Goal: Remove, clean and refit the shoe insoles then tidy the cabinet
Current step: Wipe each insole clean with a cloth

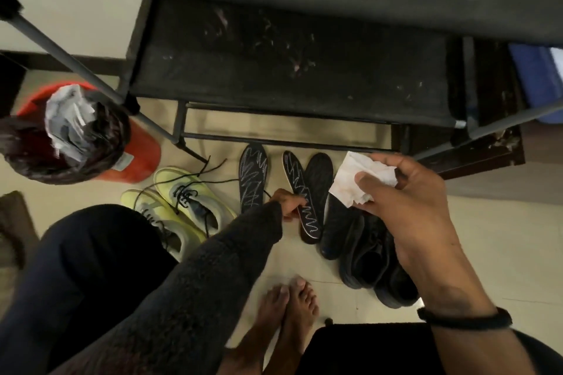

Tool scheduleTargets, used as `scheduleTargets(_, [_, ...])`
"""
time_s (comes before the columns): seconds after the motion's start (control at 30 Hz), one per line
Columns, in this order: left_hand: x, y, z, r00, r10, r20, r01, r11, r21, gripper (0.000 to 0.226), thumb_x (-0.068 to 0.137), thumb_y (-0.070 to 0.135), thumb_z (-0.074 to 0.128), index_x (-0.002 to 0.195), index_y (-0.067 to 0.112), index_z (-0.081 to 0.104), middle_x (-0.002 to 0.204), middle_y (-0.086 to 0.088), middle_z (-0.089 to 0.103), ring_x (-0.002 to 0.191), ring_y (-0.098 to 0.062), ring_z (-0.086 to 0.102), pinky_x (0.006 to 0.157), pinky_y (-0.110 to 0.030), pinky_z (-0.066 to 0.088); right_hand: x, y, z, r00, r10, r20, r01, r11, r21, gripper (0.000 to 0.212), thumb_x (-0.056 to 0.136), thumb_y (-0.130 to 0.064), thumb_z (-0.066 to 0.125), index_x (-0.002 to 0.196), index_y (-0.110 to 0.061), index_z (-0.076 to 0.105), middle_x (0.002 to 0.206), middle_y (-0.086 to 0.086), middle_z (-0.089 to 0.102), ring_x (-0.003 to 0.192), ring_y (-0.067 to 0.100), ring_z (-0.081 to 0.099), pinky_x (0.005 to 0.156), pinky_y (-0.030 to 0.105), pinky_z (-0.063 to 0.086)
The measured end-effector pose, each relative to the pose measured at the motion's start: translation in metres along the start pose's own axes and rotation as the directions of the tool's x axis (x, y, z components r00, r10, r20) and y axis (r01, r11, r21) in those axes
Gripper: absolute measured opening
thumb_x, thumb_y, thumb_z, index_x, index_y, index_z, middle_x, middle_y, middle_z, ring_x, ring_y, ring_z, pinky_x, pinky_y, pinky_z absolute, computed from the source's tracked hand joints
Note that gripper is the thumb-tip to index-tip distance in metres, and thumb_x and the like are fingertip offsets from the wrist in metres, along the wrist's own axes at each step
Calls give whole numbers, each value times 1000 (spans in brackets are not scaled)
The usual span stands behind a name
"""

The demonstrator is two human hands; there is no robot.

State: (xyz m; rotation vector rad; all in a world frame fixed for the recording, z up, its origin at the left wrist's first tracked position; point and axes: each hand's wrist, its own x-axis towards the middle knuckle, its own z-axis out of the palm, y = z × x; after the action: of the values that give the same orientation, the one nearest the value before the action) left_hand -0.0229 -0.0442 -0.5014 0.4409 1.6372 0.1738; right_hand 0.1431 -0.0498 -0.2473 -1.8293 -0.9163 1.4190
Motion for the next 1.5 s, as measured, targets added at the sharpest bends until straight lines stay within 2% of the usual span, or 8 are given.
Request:
scheduleTargets(0.23, [-109,57,-61,966,-9,258,-52,972,229,16,84,10,78,99,7,71,78,-4,69,62,-12,64,70,-30,61,-22,-22,-11,990,125,70,-141,930,340,39,80,9,76,115,-4,64,112,18,72,96,27,73,84,43,61])
scheduleTargets(0.53, [-351,78,-83,767,227,600,-461,845,270,26,94,17,71,117,15,61,108,-8,75,85,-16,73,73,-25,57,-119,-65,-53,998,-56,-10,56,914,402,30,81,3,75,107,-12,69,87,11,74,64,19,69,52,30,50])
scheduleTargets(0.7, [-427,63,-80,706,473,527,-634,755,170,49,90,25,76,130,6,53,120,-14,72,101,-26,70,84,-31,58,-173,-93,-61,975,-210,-71,218,845,488,28,84,4,72,107,-12,70,103,16,75,92,31,73,81,46,59])
scheduleTargets(0.87, [-439,53,-64,620,663,419,-724,690,-19,49,91,40,73,129,15,56,117,-8,74,110,-29,69,99,-44,55,-180,-114,-55,951,-286,-122,308,820,483,29,84,0,75,109,-14,70,103,13,76,95,32,74,87,51,59])
scheduleTargets(1.0, [-415,87,-41,584,797,154,-725,597,-343,36,102,45,53,125,18,62,114,-8,74,106,-25,70,92,-41,57,-150,-132,-52,935,-348,-59,339,838,427,29,84,-1,76,109,-14,71,106,13,76,97,32,74,85,48,60])
scheduleTargets(1.13, [-384,151,-37,509,850,-137,-856,483,-186,29,101,43,54,117,22,65,103,-2,76,93,-16,74,82,-36,60,-103,-159,-51,925,-381,-18,361,859,362,28,85,-2,76,109,-14,71,102,11,77,97,31,74,91,55,58])
scheduleTargets(1.33, [-360,173,-34,577,816,28,-772,557,-305,24,100,36,58,122,26,63,97,-9,76,88,-26,75,77,-37,61,-47,-170,-70,932,-344,-113,355,809,469,27,86,-1,74,110,-12,68,104,11,77,96,26,75,82,41,62])
scheduleTargets(1.5, [-365,182,27,484,871,86,-841,490,-229,16,99,24,64,111,15,68,88,-15,75,70,-23,70,64,-34,59,-47,-155,-112,915,-251,-315,388,758,524,27,87,2,72,112,-6,66,94,11,78,82,24,76,66,31,60])
